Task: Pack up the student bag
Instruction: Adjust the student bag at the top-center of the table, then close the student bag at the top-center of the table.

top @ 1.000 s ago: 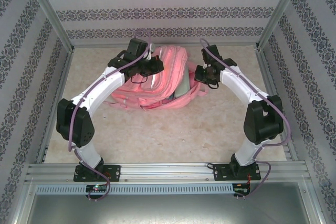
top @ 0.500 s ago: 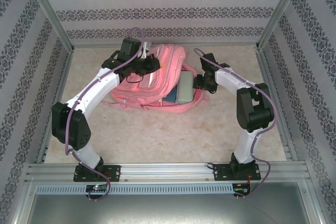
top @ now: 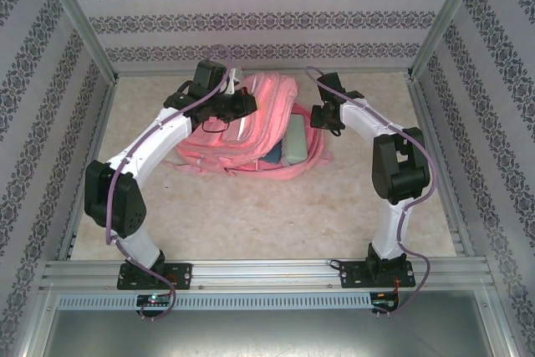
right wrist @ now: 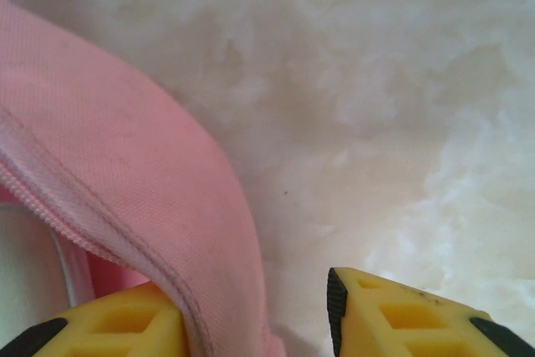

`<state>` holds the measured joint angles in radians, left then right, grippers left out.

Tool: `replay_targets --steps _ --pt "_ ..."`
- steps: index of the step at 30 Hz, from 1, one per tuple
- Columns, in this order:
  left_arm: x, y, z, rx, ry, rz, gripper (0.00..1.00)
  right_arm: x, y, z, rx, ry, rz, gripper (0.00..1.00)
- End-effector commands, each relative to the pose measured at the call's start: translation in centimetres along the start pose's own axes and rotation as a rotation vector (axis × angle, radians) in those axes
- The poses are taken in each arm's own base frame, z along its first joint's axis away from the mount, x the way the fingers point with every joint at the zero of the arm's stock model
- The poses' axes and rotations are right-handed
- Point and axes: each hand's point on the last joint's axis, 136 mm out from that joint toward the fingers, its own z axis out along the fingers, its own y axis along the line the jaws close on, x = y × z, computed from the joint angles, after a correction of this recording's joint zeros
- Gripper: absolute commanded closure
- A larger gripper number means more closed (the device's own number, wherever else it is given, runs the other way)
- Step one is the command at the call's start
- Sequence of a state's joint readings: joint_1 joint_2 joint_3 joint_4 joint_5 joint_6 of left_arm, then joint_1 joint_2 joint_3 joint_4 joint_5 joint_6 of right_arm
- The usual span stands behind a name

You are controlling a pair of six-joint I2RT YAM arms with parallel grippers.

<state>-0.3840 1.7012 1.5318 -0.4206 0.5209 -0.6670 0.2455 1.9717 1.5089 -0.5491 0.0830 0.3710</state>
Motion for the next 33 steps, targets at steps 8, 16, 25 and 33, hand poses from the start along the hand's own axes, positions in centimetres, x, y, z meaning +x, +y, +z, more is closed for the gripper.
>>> replay_targets --steps 8,16,25,33 --pt "-0.3 -1.5 1.7 0.048 0.024 0.012 0.96 -2.5 -0.8 -5.8 -0.028 -0.142 0.098 0.46" --pt "-0.1 -0.6 1.7 -0.019 0.033 0.016 0.44 1.0 -1.0 -9.1 -0.106 -0.142 0.175 0.39" --pt "-0.2 6.4 -4.9 -0.274 -0.101 -0.053 0.25 6.6 0.9 -11.2 -0.155 -0.119 0.097 0.36" --pt "4.9 18.9 -10.1 -0.490 -0.122 -0.305 0.35 11.8 7.1 -10.4 -0.251 -0.054 -0.049 0.41"
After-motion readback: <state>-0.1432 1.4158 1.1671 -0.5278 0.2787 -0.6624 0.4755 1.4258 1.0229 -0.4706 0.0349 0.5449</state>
